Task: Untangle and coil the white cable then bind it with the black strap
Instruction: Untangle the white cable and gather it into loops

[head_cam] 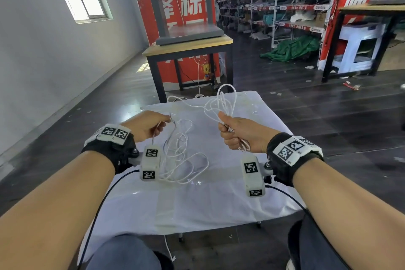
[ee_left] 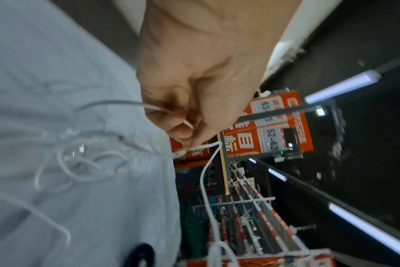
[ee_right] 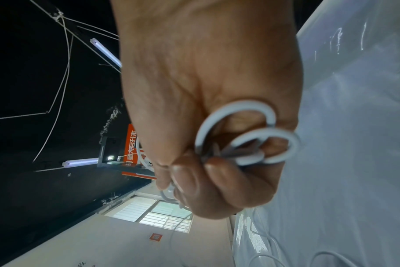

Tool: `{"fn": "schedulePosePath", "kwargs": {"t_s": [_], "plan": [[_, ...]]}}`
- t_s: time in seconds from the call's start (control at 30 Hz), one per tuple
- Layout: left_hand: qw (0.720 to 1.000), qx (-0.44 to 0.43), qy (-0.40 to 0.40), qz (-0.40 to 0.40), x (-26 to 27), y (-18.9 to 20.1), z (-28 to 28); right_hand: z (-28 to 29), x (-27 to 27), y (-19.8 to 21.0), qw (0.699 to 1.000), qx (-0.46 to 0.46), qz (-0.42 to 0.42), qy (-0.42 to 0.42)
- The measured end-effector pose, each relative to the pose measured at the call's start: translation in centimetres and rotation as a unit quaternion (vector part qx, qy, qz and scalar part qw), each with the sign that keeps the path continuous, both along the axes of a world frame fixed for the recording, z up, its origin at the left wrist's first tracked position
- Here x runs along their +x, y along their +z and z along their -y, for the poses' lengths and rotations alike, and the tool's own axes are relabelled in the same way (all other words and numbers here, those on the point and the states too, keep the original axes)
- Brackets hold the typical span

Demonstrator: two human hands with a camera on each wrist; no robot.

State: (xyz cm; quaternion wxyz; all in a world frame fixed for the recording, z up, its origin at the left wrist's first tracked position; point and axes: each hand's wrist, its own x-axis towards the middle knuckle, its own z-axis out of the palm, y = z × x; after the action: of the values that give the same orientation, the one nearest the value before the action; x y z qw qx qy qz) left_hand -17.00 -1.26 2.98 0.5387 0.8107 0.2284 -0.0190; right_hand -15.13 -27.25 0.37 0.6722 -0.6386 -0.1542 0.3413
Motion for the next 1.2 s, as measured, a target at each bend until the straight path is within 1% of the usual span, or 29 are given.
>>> {"fn": "schedulePosePath", "kwargs": {"t_s": [0.1,0.17,0.23,0.37,0.43,0.53,0.6,0.67,0.73,0.8,0.9,0.97,1.07,1.2], "plan": [[0.985,-0.157,0.061,0.025,0.2,0.2,0.0,-0.1,-0.3,-0.1,0.999,-0.032,0.028,0.018],[0.971,-0.224,0.084,0.025,0.2,0.4,0.1,-0.3,-0.5,-0.1,0.997,-0.05,0.043,0.029],[0.959,-0.261,0.103,0.036,0.3,0.5,0.2,-0.4,-0.6,0.0,0.996,-0.064,0.05,0.04],[0.936,-0.297,0.171,0.072,0.1,0.4,-0.7,-0.3,-1.0,0.2,0.988,-0.119,0.052,0.087],[0.941,-0.279,0.18,0.059,-0.3,0.3,-1.0,-0.2,-1.2,0.1,0.979,-0.155,0.056,0.116],[0.961,-0.21,0.176,0.035,-0.6,0.3,-0.9,-0.3,-1.6,-0.1,0.967,-0.196,0.063,0.149],[0.974,-0.158,0.161,0.035,-0.6,0.4,-0.6,-0.5,-1.9,-0.1,0.957,-0.222,0.075,0.169],[0.979,-0.136,0.141,0.045,-0.6,0.5,0.0,-0.7,-2.0,-0.1,0.947,-0.248,0.084,0.185],[0.985,-0.116,0.119,0.038,-0.7,0.7,0.7,-0.9,-2.1,-0.2,0.938,-0.272,0.085,0.199],[0.99,-0.093,0.108,0.026,-0.7,0.9,1.1,-1.2,-2.3,-0.2,0.921,-0.303,0.096,0.224],[0.991,-0.077,0.109,0.028,-0.3,0.9,1.2,-1.7,-2.7,-0.1,0.885,-0.355,0.13,0.271],[0.99,-0.071,0.115,0.032,-0.1,0.8,1.3,-2.0,-2.8,0.0,0.868,-0.382,0.147,0.279],[0.993,-0.04,0.102,0.036,0.5,0.3,1.4,-2.2,-2.8,-0.3,0.865,-0.396,0.15,0.268],[0.997,-0.044,0.034,0.049,0.3,-0.4,2.8,-2.3,-2.5,-0.5,0.883,-0.382,0.126,0.24]]}}
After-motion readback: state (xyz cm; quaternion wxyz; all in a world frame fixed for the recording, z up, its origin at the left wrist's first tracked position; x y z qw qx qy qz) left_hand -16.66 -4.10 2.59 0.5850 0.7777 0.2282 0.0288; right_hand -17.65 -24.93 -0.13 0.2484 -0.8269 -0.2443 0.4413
